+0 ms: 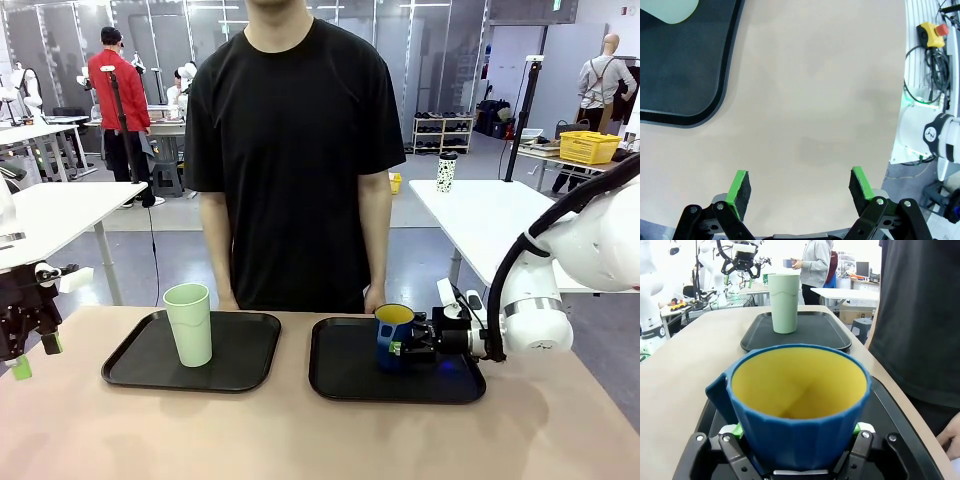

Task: Sort and store the cups by type.
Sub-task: Pick up the Handle plastic cup and place it into the empty Flat Tray.

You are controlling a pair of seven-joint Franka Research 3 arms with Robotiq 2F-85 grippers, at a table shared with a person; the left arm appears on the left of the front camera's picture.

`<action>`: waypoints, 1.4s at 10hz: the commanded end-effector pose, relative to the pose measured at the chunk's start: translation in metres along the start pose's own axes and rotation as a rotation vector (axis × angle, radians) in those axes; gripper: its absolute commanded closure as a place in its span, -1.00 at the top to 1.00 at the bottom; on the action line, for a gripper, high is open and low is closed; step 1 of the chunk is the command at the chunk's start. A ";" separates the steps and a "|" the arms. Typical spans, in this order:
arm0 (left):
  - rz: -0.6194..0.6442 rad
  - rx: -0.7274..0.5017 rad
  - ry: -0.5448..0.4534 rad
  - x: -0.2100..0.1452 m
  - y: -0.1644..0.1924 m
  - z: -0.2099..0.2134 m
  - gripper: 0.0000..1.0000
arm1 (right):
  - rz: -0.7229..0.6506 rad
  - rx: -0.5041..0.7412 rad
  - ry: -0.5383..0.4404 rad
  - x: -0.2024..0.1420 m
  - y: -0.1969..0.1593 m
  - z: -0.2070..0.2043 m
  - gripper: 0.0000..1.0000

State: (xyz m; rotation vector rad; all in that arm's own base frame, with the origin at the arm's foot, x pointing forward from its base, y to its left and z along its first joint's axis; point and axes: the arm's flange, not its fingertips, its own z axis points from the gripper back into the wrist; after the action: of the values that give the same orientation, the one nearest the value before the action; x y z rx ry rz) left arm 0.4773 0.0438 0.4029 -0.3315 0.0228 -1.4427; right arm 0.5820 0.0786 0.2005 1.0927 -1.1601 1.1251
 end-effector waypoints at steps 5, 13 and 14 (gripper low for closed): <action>-0.008 0.002 0.003 -0.001 0.000 0.001 1.00 | -0.029 -0.032 0.010 -0.002 -0.004 0.000 1.00; -0.008 0.002 0.003 -0.001 0.000 0.001 1.00 | -0.054 -0.098 0.011 -0.003 0.022 0.038 1.00; -0.008 0.002 0.003 -0.001 0.000 0.001 1.00 | -0.056 -0.113 0.013 -0.001 0.027 0.046 1.00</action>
State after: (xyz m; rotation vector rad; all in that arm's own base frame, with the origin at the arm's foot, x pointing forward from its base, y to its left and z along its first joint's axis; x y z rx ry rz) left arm 0.4772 0.0438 0.4029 -0.3315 0.0228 -1.4426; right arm 0.5600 0.0387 0.1950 1.0444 -1.1408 1.0438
